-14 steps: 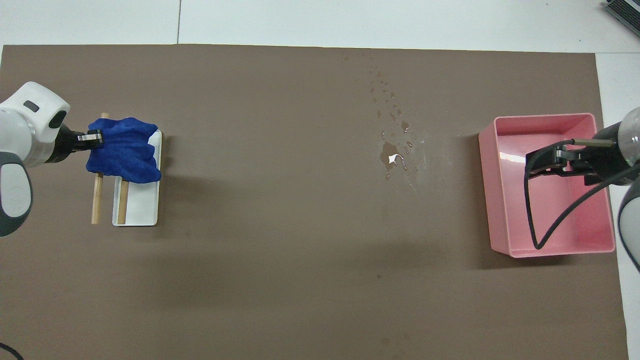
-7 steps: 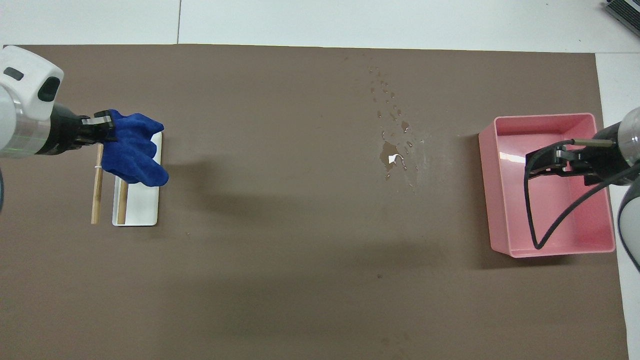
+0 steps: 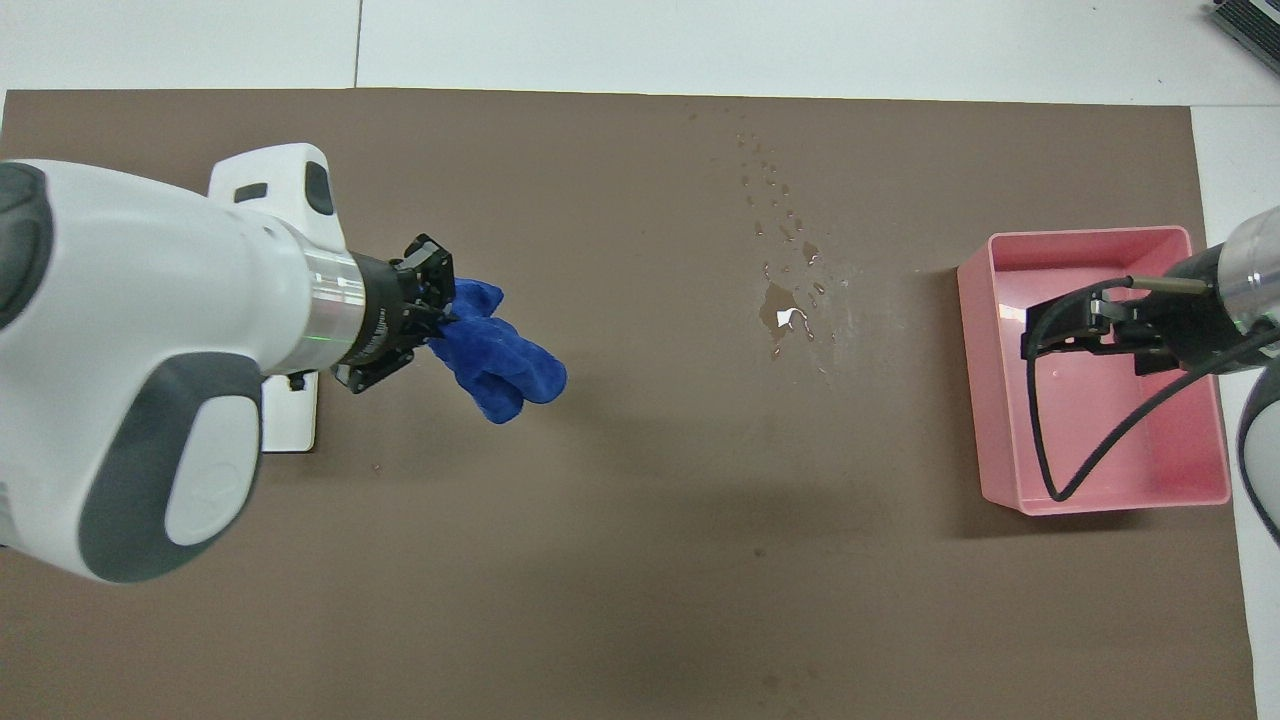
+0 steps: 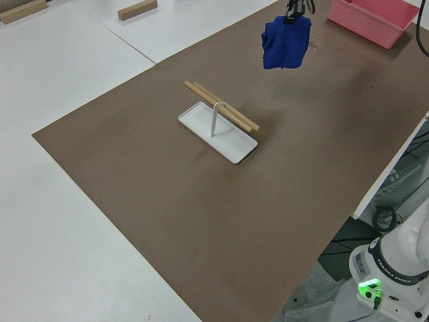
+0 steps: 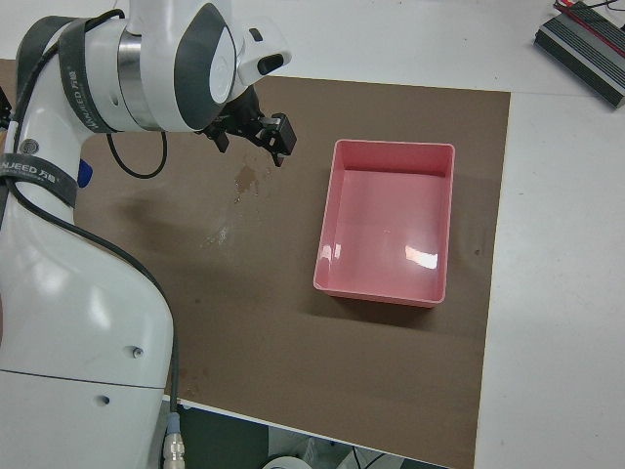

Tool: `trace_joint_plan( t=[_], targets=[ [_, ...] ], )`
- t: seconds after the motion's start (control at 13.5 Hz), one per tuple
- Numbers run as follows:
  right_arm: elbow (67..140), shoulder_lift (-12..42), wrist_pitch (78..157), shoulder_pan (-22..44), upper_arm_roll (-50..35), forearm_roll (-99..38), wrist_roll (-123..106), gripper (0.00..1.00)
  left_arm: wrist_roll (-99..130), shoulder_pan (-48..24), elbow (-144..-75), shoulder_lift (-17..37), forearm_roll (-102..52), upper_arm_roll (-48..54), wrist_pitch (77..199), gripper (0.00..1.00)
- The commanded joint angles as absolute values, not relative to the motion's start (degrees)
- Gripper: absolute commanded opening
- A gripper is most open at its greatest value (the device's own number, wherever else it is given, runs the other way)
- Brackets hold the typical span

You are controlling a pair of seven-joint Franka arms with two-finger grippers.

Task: Wipe water with towel using both arms
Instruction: 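Lift the blue towel off the tray with the left gripper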

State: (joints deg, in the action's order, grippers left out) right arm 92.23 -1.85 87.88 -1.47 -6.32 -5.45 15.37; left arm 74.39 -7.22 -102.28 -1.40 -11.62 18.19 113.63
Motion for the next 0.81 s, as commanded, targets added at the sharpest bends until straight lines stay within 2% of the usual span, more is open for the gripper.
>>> trace_joint_plan(
  t=[0.0, 0.37, 0.74],
  targets=[
    [93.3, -2.9, 91.1, 0.8, -6.6, -10.2, 25.1, 1.00, 90.7, -10.3, -103.0, -2.0, -15.9, 17.4, 117.4, 0.00],
    [93.5, -2.7, 96.1, 7.1, -6.6, -12.6, 57.0, 1.00, 102.5, -10.3, -103.4, -1.8, -22.5, 17.4, 120.9, 0.00],
    [93.7, 0.0, 106.2, 12.0, -6.6, -18.9, 81.7, 0.98, 106.1, -12.0, -103.3, -1.4, -24.6, 17.5, 125.6, 0.00]
  ],
)
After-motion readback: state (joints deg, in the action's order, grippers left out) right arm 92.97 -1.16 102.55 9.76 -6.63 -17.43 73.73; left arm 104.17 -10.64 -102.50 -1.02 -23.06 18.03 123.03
